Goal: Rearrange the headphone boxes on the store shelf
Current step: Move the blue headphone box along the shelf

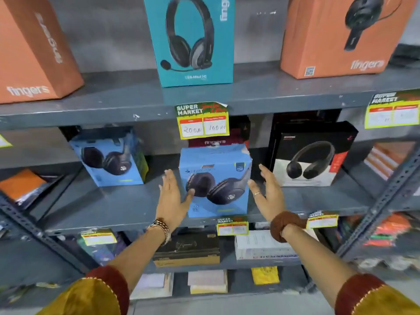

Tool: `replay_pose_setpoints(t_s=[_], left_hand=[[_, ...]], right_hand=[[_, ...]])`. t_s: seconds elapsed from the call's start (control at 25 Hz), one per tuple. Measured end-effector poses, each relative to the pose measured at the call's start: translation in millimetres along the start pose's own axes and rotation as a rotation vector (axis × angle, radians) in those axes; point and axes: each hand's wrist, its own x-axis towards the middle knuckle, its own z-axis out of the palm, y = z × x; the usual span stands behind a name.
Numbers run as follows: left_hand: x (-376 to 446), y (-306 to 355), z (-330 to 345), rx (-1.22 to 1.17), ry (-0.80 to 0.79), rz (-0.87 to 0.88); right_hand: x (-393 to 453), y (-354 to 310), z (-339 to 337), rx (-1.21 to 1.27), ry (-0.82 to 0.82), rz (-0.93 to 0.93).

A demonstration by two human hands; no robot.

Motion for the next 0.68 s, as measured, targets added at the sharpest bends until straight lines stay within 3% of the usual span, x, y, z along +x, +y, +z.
replay_pose_setpoints(t_s=[0.08, 0.24, 0.68], left_hand=[[16.1, -7.1, 5.8, -0.252, -0.064, -0.055], [32.4, -16.0, 15.8, -0.501, -0.038, -0.083], [-1.1, -7.8, -13.6, -0.537, 0.010, -0.096]], right_hand=[[11.4, 4.3, 12.0, 0.191, -0.045, 0.176], [25.2, 13.5, 29.0, 0.324, -0.114, 0.239], [5.1, -10.2, -3.2, 0.013, 0.013, 0.207]])
